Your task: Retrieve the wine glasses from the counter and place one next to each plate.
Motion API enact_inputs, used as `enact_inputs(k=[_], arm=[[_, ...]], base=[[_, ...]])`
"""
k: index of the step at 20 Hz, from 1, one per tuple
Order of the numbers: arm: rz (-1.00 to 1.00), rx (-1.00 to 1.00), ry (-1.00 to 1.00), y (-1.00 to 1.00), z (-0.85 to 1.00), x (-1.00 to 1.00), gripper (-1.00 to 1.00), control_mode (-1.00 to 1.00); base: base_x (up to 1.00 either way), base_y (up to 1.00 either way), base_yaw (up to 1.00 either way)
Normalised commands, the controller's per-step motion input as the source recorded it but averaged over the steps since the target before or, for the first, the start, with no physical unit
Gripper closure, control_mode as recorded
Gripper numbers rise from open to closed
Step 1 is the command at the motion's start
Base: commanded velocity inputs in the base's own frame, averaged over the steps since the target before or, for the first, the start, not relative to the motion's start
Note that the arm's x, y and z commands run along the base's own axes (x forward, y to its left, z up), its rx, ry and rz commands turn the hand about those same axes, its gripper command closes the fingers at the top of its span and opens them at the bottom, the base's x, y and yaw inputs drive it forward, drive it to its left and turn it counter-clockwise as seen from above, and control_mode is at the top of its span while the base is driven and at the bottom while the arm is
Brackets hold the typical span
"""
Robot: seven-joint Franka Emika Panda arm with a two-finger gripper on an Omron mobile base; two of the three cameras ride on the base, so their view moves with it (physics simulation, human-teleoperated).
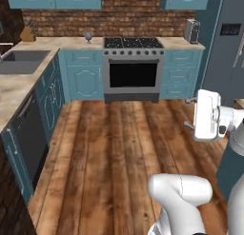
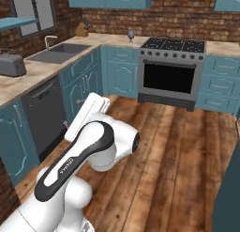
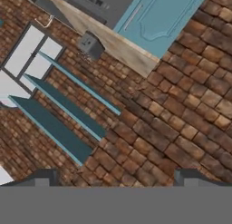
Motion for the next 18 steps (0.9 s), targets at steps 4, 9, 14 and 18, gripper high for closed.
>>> enact_inputs(k=[4, 9, 14, 18], arm=[[0.0, 0.0, 0.0, 0.0, 0.0, 0.0, -1.0, 1.0], [0.0, 0.0, 0.0, 0.0, 0.0, 0.0, -1.0, 1.0], [0.0, 0.0, 0.0, 0.0, 0.0, 0.0, -1.0, 1.0], [0.0, 0.0, 0.0, 0.0, 0.0, 0.0, -1.0, 1.0]], base=[[1.0, 0.02, -0.18], [1.0, 0.03, -0.13], [1.0, 0.4, -0.09], [1.0, 0.48, -0.02]])
